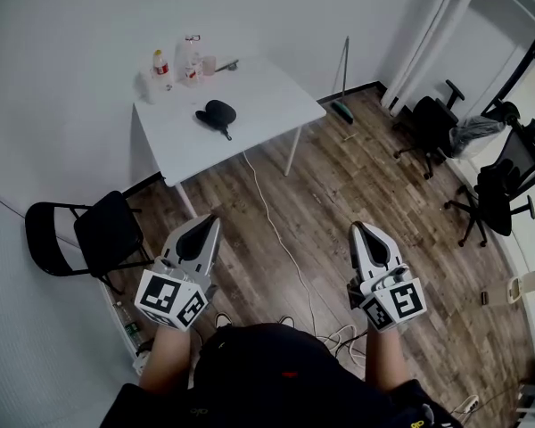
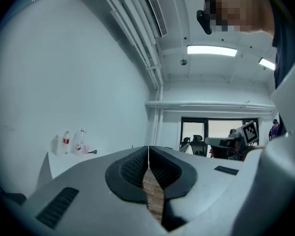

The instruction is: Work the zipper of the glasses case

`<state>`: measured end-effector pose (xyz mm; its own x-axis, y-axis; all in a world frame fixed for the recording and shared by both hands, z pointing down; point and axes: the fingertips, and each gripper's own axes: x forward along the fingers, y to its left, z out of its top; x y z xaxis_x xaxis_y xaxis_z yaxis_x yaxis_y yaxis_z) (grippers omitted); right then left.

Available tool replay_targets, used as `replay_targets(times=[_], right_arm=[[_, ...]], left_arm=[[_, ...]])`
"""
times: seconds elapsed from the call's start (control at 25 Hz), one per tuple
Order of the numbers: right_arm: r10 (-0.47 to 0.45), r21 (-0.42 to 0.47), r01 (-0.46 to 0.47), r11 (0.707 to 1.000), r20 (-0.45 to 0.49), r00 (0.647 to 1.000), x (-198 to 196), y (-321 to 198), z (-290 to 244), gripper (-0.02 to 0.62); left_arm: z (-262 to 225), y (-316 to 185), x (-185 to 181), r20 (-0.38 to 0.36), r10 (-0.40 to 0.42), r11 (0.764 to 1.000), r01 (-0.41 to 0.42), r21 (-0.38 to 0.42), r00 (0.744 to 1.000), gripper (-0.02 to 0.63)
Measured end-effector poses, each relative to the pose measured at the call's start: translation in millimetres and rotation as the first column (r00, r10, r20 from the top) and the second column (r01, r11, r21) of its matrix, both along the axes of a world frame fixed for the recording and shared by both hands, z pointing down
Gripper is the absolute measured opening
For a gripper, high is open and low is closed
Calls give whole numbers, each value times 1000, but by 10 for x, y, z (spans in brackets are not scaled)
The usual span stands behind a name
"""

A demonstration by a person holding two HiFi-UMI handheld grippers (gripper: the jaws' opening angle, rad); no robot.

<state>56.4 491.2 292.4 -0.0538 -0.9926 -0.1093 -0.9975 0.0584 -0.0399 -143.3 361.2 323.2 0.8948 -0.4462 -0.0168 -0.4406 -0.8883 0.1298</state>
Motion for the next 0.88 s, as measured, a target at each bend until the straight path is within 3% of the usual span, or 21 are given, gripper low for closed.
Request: replay_targets(times=[0.44, 0.68, 0.88], right_arm=[[-72, -86, 71, 994, -2, 997, 556, 161, 403, 20], [-120, -136, 125, 983, 41, 992, 817, 194, 719, 20], [-171, -120, 183, 976, 100, 980, 823, 11, 775, 20]], left_arm=[[186, 305, 493, 18, -53, 998, 54, -27, 998, 25], [349, 448, 722, 26, -88, 994, 89, -61, 996, 25], [406, 354, 722, 50, -125, 988, 128, -82, 991, 25]])
